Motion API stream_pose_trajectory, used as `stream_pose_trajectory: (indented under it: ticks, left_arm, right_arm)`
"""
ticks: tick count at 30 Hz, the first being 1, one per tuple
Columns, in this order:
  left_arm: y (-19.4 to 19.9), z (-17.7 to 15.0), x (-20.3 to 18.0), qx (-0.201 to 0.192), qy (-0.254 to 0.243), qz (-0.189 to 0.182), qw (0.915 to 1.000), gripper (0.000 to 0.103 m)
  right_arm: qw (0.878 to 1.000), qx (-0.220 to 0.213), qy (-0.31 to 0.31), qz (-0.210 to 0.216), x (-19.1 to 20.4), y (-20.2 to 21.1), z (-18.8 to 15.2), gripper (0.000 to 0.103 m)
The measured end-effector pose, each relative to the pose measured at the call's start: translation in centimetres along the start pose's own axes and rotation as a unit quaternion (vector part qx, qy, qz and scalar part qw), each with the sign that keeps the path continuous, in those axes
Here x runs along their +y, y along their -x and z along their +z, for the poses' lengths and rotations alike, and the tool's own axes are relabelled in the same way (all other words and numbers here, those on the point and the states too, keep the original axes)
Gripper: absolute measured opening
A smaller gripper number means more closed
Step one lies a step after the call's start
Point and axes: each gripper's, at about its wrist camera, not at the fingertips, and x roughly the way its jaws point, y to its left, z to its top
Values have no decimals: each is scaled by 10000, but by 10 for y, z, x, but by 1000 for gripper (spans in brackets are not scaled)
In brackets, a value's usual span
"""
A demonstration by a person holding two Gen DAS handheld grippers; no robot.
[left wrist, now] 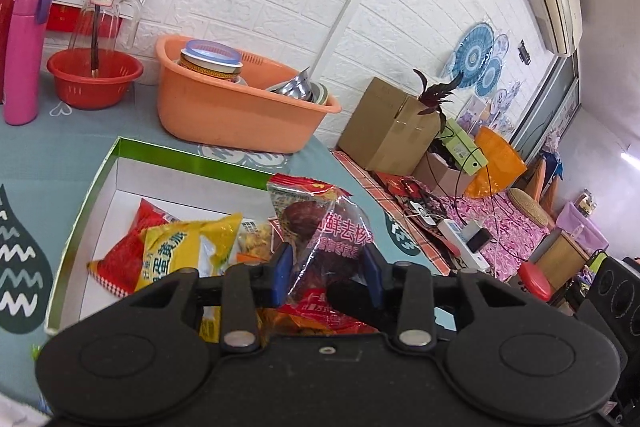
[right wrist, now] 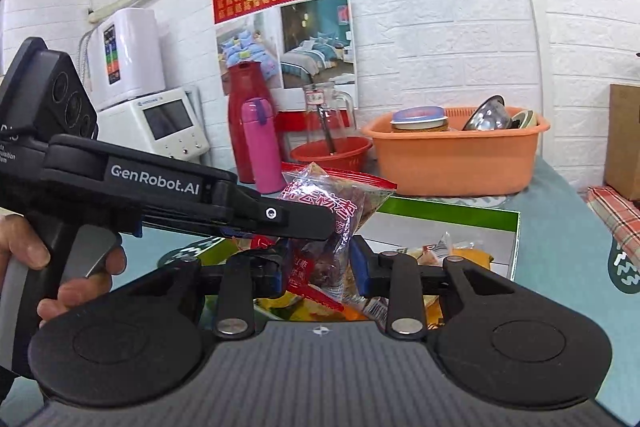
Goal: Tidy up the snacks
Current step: 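Carry the red-printed bag into the green box and open the left gripper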
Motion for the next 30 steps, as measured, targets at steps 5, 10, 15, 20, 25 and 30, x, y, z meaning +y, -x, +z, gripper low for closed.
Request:
stream_pose_trajectory:
  ticks: [5, 10, 15, 20, 25, 30]
  left_arm:
    - [-19, 7, 16, 102, 100, 4, 9999, 53]
    - [-33, 10, 27, 161, 100, 233, 9995, 86]
    - [-19, 4, 30, -60, 184, 391, 9990, 103]
    - [15, 3, 12, -272, 126, 393, 9988, 103]
    - [62, -11, -14, -572, 33, 574, 9967, 103]
    - [99, -44, -27, -732, 29, 902, 9932, 103]
  right_arm:
    - [10000, 63, -42, -53, -12, -19, 0, 54]
    - [9996, 114, 196, -173, -15, -36, -4, 56]
    - [9973, 25, 613, -397, -8, -36, -10, 103]
    - [9975, -30, 563, -416, -1, -17, -6, 103]
    - [9982, -351, 409, -264, 10, 26, -5, 103]
    - [9986, -529, -61, 41, 21, 68, -18, 103]
